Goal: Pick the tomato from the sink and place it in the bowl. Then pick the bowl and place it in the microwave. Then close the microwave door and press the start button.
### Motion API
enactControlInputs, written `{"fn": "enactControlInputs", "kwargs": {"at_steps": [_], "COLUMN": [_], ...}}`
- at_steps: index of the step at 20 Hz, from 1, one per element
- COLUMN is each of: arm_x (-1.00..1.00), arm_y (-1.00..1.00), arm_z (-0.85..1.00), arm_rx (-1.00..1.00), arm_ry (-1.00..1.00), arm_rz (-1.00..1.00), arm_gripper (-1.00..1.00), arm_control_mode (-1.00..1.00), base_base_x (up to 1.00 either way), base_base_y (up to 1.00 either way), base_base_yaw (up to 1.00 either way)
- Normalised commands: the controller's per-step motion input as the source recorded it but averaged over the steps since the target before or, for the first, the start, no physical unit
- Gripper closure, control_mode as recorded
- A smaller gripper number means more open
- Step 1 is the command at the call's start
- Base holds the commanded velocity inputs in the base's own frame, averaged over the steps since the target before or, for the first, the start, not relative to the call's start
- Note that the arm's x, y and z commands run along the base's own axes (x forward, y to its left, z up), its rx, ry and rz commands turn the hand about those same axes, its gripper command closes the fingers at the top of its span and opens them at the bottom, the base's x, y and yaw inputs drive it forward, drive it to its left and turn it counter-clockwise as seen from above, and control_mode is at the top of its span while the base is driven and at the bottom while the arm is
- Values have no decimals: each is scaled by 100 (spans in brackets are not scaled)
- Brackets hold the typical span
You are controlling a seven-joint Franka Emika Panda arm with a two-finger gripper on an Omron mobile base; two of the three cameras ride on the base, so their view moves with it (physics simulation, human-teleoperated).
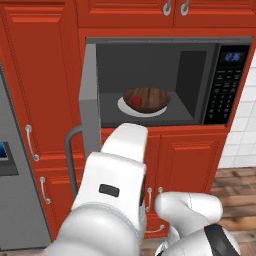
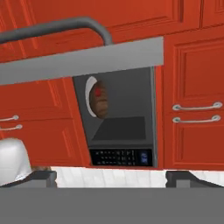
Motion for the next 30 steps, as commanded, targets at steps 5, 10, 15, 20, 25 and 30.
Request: {"fn": "enactControlInputs", "kwargs": {"at_steps": [5, 10, 15, 20, 25, 30], "arm_x": [36, 59, 85, 98, 97, 73], "arm_y": [87, 90, 80, 16, 0, -12], "arm_z": [-74, -63, -54, -62, -52, -9], "arm_rx": [-10, -9, -7, 0, 0, 0], "arm_ry": [0, 0, 0, 0, 1, 0], "arm_rz": [0, 0, -1, -2, -3, -3], "arm_gripper": [-100, -100, -100, -100, -100, -100], "arm_control_mode": [-100, -100, -100, -100, -100, -100], "base_base_x": [0, 0, 0, 0, 0, 0], "base_base_y": [0, 0, 0, 0, 0, 0], "base_base_yaw": [0, 0, 0, 0, 0, 0]}}
